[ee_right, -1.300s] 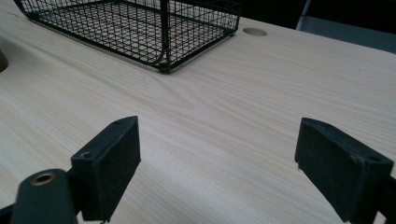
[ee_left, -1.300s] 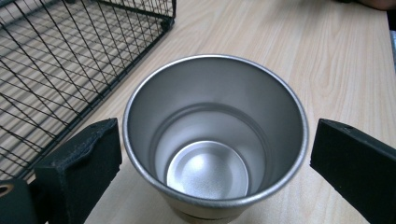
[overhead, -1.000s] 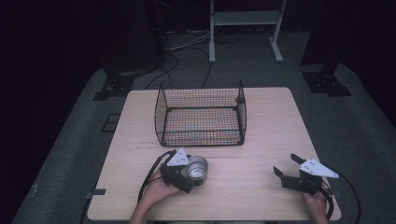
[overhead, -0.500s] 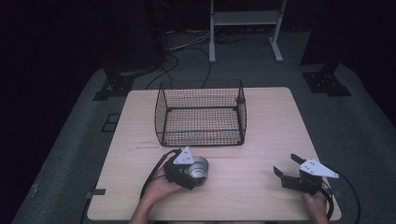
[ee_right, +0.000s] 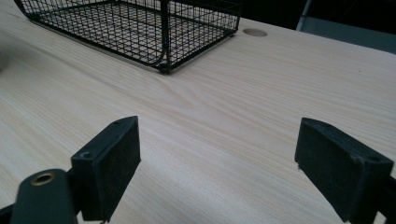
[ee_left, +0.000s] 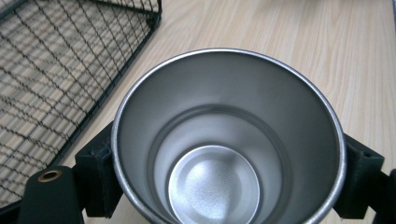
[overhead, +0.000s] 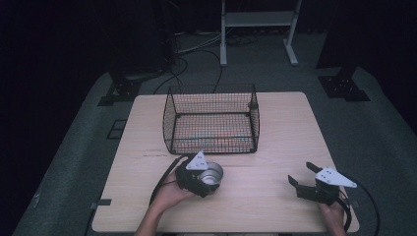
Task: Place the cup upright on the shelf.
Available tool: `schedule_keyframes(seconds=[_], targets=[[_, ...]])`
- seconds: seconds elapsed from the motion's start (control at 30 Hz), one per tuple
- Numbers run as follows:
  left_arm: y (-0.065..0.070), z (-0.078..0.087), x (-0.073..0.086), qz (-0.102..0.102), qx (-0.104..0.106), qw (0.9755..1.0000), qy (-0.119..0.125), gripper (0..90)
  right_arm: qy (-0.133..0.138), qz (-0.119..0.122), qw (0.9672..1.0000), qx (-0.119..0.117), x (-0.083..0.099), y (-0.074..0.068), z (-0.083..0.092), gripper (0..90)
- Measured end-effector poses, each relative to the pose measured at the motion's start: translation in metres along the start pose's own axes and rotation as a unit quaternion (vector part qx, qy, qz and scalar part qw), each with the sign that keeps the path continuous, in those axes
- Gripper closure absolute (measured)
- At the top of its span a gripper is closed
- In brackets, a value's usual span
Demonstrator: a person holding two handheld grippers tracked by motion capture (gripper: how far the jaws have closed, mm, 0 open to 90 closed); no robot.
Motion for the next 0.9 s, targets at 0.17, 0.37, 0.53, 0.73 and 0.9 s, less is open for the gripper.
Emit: schedule_keyframes(seconds=[0.17,0.37,0.53,0.73,0.9], targets=[[0.001,-0.001,-0.013,-0.008,0.007,0.9999,0.005,15.5,0.001,0.000,1.0000,0.000,0.000,0.000,0.000,13.5],[0.002,-0.002,-0.026,-0.010,0.023,0.9996,0.008,15.5,0.001,-0.001,1.0000,0.000,0.000,0.000,0.000,13.5],[0.001,-0.001,-0.034,-0.015,0.025,0.9996,0.007,15.5,0.002,-0.001,1.0000,0.001,0.000,0.000,0.000,13.5],[-0.001,0.002,-0.044,-0.011,0.037,0.9992,0.014,15.5,0.002,-0.003,1.0000,0.002,0.000,0.000,0.000,13.5],[-0.004,0.006,-0.053,-0.018,0.041,0.9989,0.011,15.6,0.003,-0.003,1.0000,0.003,0.000,0.001,0.000,13.5]])
Point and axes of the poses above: each handheld gripper's, and its own axes: z roughly backward along the jaws, x roughly out of its underside, y roughly to its right, the point moved 8 cm from there along -z, roughly forward along the jaws, and after that the axes turned 12 degrees about y, right-handed, at the moved point
